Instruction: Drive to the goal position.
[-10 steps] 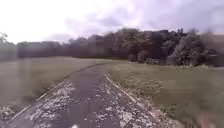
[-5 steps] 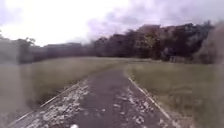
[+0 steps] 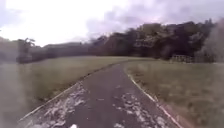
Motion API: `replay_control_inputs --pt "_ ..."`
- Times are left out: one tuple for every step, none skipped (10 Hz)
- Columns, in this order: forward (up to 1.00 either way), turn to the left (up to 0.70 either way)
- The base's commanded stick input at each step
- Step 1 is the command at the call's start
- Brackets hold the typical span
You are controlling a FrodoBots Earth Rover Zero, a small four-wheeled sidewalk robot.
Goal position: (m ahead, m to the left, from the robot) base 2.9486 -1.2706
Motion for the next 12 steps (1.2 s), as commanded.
replay_control_inputs --pt "1.00 0.00" --pt "1.00 0.00" --pt "1.00 0.00" --pt "1.00 0.00" --pt "1.00 0.00" --pt "1.00 0.00" --pt "1.00 0.00" --pt "1.00 0.00" --pt "1.00 0.00" --pt "1.00 0.00" --pt "1.00 0.00" --pt "1.00 0.00"
